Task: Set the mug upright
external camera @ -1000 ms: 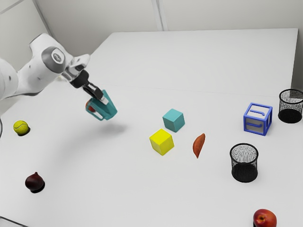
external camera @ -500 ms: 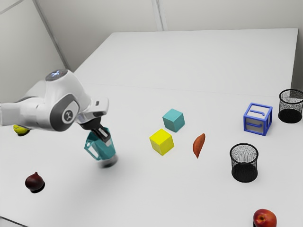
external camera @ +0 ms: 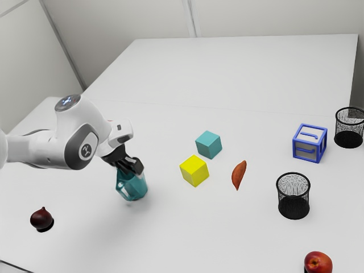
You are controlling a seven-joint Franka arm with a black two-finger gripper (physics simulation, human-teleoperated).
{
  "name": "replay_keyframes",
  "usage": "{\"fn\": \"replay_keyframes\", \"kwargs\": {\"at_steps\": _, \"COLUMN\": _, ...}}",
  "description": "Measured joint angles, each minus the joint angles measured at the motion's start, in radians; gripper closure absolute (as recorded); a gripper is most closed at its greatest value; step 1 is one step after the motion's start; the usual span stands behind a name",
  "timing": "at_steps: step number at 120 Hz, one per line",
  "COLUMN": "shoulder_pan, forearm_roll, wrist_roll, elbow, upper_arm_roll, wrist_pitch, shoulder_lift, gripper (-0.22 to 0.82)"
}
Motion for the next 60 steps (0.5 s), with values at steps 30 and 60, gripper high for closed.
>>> {"fn": "replay_keyframes", "kwargs": {"at_steps": 30, "shoulder_pan": -0.017, "forearm_roll": 0.014, "wrist_roll": -0.045, "elbow": 0.085, "upper_arm_roll": -0.003, "wrist_pitch": 0.005, "shoulder_lift": -0.016, "gripper": 0.09}}
{"fn": "replay_keyframes", "kwargs": {"at_steps": 60, "shoulder_pan": -0.001, "forearm_roll": 0.111, "wrist_roll": -0.071, "elbow": 0.719, "upper_arm_roll": 0.008, "wrist_pitch": -0.541, "shoulder_lift": 0.069, "gripper": 0.03}}
